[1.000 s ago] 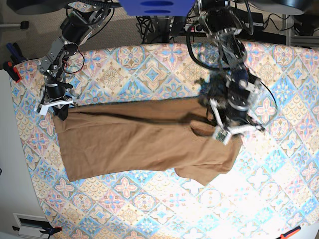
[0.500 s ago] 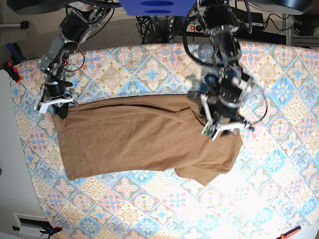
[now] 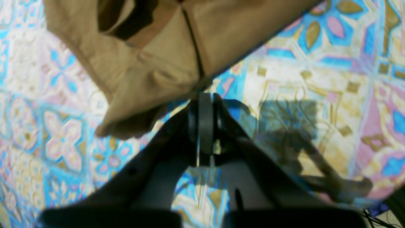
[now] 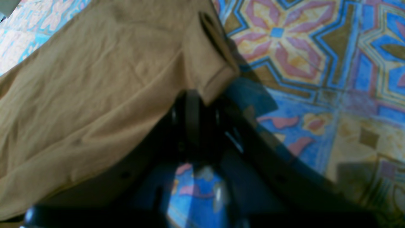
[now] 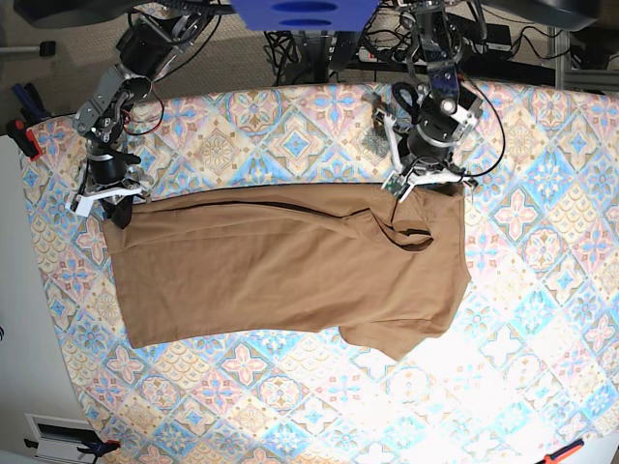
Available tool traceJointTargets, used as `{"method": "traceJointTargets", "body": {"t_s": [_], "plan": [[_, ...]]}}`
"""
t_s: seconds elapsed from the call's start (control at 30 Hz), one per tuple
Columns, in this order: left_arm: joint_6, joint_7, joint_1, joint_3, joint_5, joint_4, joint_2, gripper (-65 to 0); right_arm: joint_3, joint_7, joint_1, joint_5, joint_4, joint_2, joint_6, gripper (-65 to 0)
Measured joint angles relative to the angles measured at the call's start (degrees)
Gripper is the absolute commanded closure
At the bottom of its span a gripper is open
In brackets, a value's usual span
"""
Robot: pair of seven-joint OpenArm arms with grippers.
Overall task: Layout the t-shirt on the table in an organized manner, then fold the t-shirt properly
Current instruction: 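Pull the left gripper back toward the shirt edge, smoothing the fabric, then pull the shirt edge taut between both grippers, stretching it lengthwise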
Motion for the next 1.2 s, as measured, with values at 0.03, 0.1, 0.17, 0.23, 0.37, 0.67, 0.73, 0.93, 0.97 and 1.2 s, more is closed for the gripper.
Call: {"method": "traceJointTargets", "body": {"t_s": [0.03,0.1,0.17,0.23,0.37,0.67,0.73,0.93,0.97,1.2], "plan": [[0.1,-0.2,-0.6,0.3,-0.2,-1.3,-0.9,0.0,0.0,0.0,0.0,0.0,0.0,0.0,0.0,0.0],[0.0,-0.1,-1.1,0.6,-0.4,-3.2,-1.5,0.0,0.0,0.1,0.0,0.0,0.0,0.0,0.0,0.0],[0.0,0.5,-1.7,0.0,0.0,-3.8,-1.4,0.0,0.0,0.0,0.0,0.0,0.0,0.0,0.0,0.0],[0.1,-0.1,-3.0,0.2,0.0,-6.2,-1.6,0.0,0.0,0.0,0.0,0.0,0.0,0.0,0.0,0.0],[0.1,0.0,-4.3,0.5,-0.4,-9.8,-2.4,0.0,0.0,0.0,0.0,0.0,0.0,0.0,0.0,0.0],[-0.1,0.0,-8.5,-2.0,-0.6,-10.1,-2.3,0.0,0.0,0.0,0.0,0.0,0.0,0.0,0.0,0.0],[0.0,0.0,-10.2,-3.6,-0.4,-10.4,-2.4,0.0,0.0,0.0,0.0,0.0,0.0,0.0,0.0,0.0],[0.0,0.0,-14.7,-9.4,-0.5,-12.6,-2.3,0.0,0.0,0.0,0.0,0.0,0.0,0.0,0.0,0.0],[0.0,0.0,-15.6,-10.5,-0.4,-13.6,-2.3,0.0,0.0,0.0,0.0,0.0,0.0,0.0,0.0,0.0],[-0.2,-1.0,-22.0,-18.6,-1.6,-26.0,-4.1,0.0,0.0,0.0,0.0,0.0,0.0,0.0,0.0,0.0]]}}
